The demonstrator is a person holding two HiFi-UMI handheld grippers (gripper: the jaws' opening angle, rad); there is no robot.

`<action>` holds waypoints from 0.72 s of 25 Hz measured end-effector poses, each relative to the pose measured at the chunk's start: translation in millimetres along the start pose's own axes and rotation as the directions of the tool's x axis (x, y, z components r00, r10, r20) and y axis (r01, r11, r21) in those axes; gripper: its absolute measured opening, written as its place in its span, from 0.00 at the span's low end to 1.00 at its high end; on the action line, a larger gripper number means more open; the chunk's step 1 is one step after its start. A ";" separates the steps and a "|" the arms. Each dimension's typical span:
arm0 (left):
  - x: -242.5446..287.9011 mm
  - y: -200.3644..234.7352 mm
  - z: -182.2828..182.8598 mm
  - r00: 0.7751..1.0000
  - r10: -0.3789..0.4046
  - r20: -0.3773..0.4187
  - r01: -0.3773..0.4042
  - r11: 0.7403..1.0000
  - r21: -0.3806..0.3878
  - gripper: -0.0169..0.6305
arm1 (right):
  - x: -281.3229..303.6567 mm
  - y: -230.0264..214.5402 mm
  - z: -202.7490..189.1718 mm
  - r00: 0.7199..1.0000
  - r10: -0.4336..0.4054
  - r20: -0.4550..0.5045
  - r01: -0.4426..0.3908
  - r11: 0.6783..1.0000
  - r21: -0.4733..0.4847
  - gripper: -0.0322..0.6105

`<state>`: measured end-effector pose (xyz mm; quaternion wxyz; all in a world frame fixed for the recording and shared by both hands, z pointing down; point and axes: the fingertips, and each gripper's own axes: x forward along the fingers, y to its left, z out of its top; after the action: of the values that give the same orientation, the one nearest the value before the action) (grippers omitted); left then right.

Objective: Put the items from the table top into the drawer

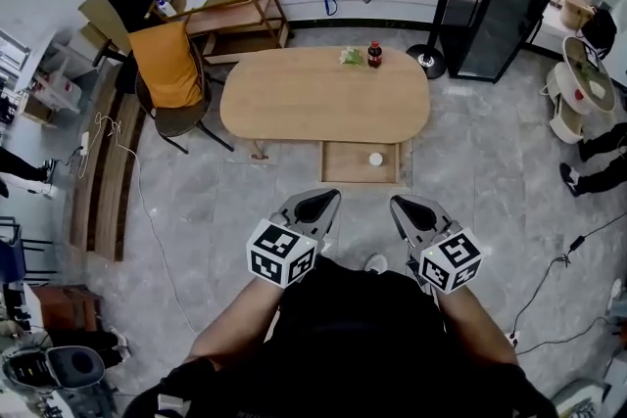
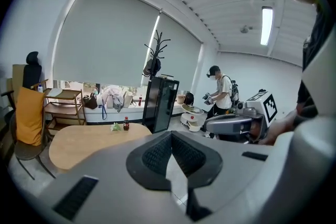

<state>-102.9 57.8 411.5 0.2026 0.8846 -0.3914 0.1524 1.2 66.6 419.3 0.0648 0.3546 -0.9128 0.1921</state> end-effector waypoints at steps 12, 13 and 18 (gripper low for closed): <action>-30.3 21.3 -4.0 0.992 -0.118 -0.049 0.122 0.990 0.078 0.03 | 38.2 44.7 8.3 0.995 -0.099 0.001 0.099 0.995 0.001 0.05; -33.0 26.5 -3.8 0.992 -0.118 -0.044 0.121 0.990 0.073 0.03 | 41.2 50.1 7.3 0.995 -0.098 -0.003 0.098 0.995 0.002 0.05; -44.7 52.6 2.1 0.994 -0.106 -0.005 0.107 0.993 0.055 0.03 | 50.8 68.4 2.8 0.994 -0.103 -0.028 0.103 0.995 -0.004 0.05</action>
<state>-171.3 52.8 403.1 0.1864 0.9093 -0.3392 0.1529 -82.3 80.0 408.8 0.0879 0.3983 -0.8926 0.1921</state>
